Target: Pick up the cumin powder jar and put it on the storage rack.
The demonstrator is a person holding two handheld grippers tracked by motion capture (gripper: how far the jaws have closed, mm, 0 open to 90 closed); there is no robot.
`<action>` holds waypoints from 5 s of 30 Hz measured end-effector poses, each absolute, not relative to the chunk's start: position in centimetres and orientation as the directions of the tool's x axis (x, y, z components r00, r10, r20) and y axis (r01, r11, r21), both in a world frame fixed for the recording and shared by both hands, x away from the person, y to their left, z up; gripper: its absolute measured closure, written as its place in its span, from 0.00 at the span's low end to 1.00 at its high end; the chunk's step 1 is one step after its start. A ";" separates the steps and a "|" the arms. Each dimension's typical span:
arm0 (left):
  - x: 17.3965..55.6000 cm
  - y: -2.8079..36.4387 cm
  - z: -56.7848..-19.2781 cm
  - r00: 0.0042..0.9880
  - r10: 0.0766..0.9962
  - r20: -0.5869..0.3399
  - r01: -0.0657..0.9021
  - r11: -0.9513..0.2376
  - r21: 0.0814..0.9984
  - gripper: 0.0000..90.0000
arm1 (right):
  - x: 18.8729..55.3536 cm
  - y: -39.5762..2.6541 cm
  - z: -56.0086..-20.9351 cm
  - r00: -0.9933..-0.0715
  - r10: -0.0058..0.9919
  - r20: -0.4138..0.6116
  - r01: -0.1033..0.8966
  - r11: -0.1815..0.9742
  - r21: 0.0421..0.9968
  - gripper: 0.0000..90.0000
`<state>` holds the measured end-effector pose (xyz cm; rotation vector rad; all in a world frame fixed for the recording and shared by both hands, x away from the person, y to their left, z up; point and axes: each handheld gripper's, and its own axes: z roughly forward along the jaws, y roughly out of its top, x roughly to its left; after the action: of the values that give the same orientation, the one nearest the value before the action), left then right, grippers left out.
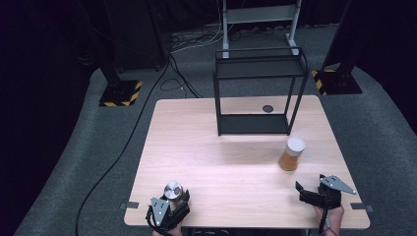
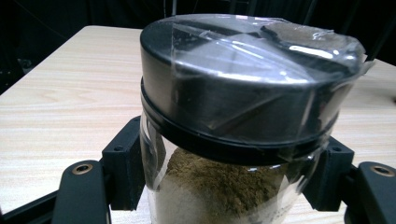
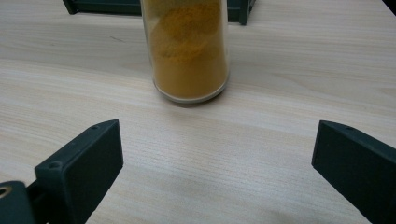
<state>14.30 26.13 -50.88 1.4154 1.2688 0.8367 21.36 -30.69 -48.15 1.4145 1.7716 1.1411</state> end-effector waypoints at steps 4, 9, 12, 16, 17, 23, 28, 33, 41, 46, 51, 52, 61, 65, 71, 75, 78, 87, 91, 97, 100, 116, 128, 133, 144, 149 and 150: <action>14.2 26.2 -50.5 0.210 0.970 -0.125 0.264 0.067 0.962 0.32 | 21.4 -30.7 -48.1 -0.258 0.964 0.061 0.456 0.065 0.888 0.01; 14.3 26.3 -50.0 0.223 0.968 -0.116 0.261 0.056 0.964 0.32 | 21.3 -30.8 -48.2 -0.263 0.963 0.061 0.449 0.067 0.891 0.00; 14.4 26.3 -49.8 0.232 0.966 -0.115 0.260 0.052 0.964 0.32 | 21.3 -30.8 -48.2 -0.264 0.963 0.059 0.450 0.069 0.890 0.00; 14.7 26.2 -49.4 0.245 0.963 -0.112 0.259 0.046 0.965 0.32 | 21.3 -30.8 -48.2 -0.263 0.963 0.060 0.451 0.068 0.890 0.00; 14.8 26.2 -49.2 0.254 0.961 -0.112 0.260 0.043 0.965 0.32 | 21.3 -30.8 -48.2 -0.263 0.963 0.059 0.450 0.069 0.890 0.00; 15.1 26.2 -48.7 0.276 0.956 -0.099 0.261 0.025 0.965 0.32 | 21.2 -30.6 -48.3 -0.260 0.964 0.047 0.442 0.076 0.894 0.00; 15.2 26.4 -48.2 0.287 0.953 -0.093 0.262 0.016 0.965 0.32 | 21.0 -30.4 -48.4 -0.256 0.966 0.041 0.428 0.076 0.900 0.00; 15.3 26.4 -47.9 0.290 0.953 -0.087 0.261 0.008 0.965 0.32 | 20.9 -30.4 -48.5 -0.252 0.967 0.044 0.422 0.069 0.904 0.01; 15.7 26.4 -47.1 0.308 0.948 -0.075 0.249 -0.004 0.969 0.32 | 20.9 -30.1 -48.5 -0.252 0.967 0.027 0.418 0.084 0.905 0.01; 16.1 26.3 -46.6 0.325 0.944 -0.056 0.243 -0.026 0.970 0.32 | 20.9 -30.1 -48.6 -0.255 0.967 0.024 0.412 0.086 0.907 0.02; 16.7 26.4 -45.9 0.339 0.939 -0.055 0.242 -0.031 0.970 0.32 | 20.9 -30.2 -48.6 -0.260 0.965 0.024 0.411 0.089 0.907 0.02; 16.9 26.3 -45.7 0.345 0.937 -0.050 0.239 -0.036 0.970 0.32 | 20.9 -30.2 -48.6 -0.263 0.964 0.027 0.411 0.087 0.908 0.02; 17.9 25.6 -44.6 0.387 0.922 -0.013 0.235 -0.085 0.968 0.32 | 21.1 -30.4 -48.6 -0.269 0.963 0.034 0.416 0.084 0.906 0.01; 18.3 25.1 -44.3 0.400 0.917 -0.002 0.235 -0.101 0.967 0.32 | 21.1 -30.4 -48.6 -0.270 0.962 0.032 0.415 0.086 0.906 0.01; 18.9 24.9 -43.8 0.420 0.908 0.006 0.232 -0.114 0.966 0.32 | 21.1 -30.4 -48.6 -0.270 0.962 0.031 0.415 0.088 0.905 0.01; 19.5 25.2 -43.7 0.427 0.904 -0.034 0.239 -0.077 0.968 0.32 | 21.1 -30.3 -48.5 -0.269 0.963 0.029 0.417 0.089 0.905 0.01; 20.1 25.3 -43.4 0.429 0.902 -0.044 0.243 -0.068 0.968 0.32 | 21.1 -30.3 -48.5 -0.267 0.963 0.030 0.416 0.088 0.905 0.01; 21.3 24.7 -42.8 0.449 0.893 -0.015 0.247 -0.108 0.963 0.32 | 21.1 -30.3 -48.6 -0.265 0.964 0.030 0.416 0.087 0.905 0.01; 22.0 24.4 -42.6 0.458 0.889 -0.015 0.250 -0.113 0.962 0.32 | 21.1 -30.3 -48.6 -0.264 0.964 0.031 0.416 0.085 0.905 0.01; 22.6 24.1 -42.0 0.471 0.882 -0.016 0.244 -0.113 0.963 0.32 | 21.0 -30.3 -48.6 -0.265 0.964 0.030 0.416 0.086 0.906 0.01; 22.9 23.9 -41.6 0.477 0.879 -0.014 0.239 -0.114 0.964 0.32 | 21.0 -30.3 -48.6 -0.263 0.964 0.030 0.413 0.085 0.907 0.01; 24.8 22.6 -39.0 0.514 0.858 0.006 0.202 -0.129 0.971 0.32 | 21.0 -30.3 -48.6 -0.260 0.965 0.035 0.412 0.078 0.908 0.01; 26.3 21.9 -38.1 0.538 0.843 0.003 0.202 -0.133 0.970 0.32 | 21.0 -30.3 -48.7 -0.260 0.965 0.036 0.410 0.077 0.909 0.01; 27.2 21.6 -37.7 0.547 0.837 -0.004 0.198 -0.125 0.972 0.32 | 21.0 -30.3 -48.7 -0.259 0.965 0.033 0.409 0.079 0.909 0.01; 29.0 20.2 -36.6 0.574 0.819 0.025 0.188 -0.161 0.969 0.32 | 20.9 -30.4 -48.8 -0.257 0.965 0.040 0.404 0.070 0.912 0.01; 29.4 19.4 -36.3 0.585 0.810 0.039 0.177 -0.174 0.969 0.32 | 20.8 -30.4 -48.8 -0.256 0.966 0.042 0.403 0.067 0.913 0.01; 29.5 19.3 -36.2 0.587 0.809 0.040 0.176 -0.176 0.969 0.32 | 20.8 -30.4 -48.8 -0.256 0.966 0.043 0.403 0.066 0.913 0.01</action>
<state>29.50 19.31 -36.25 1.6843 0.8258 0.6967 20.83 -30.42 -48.80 1.3697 1.7291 1.1641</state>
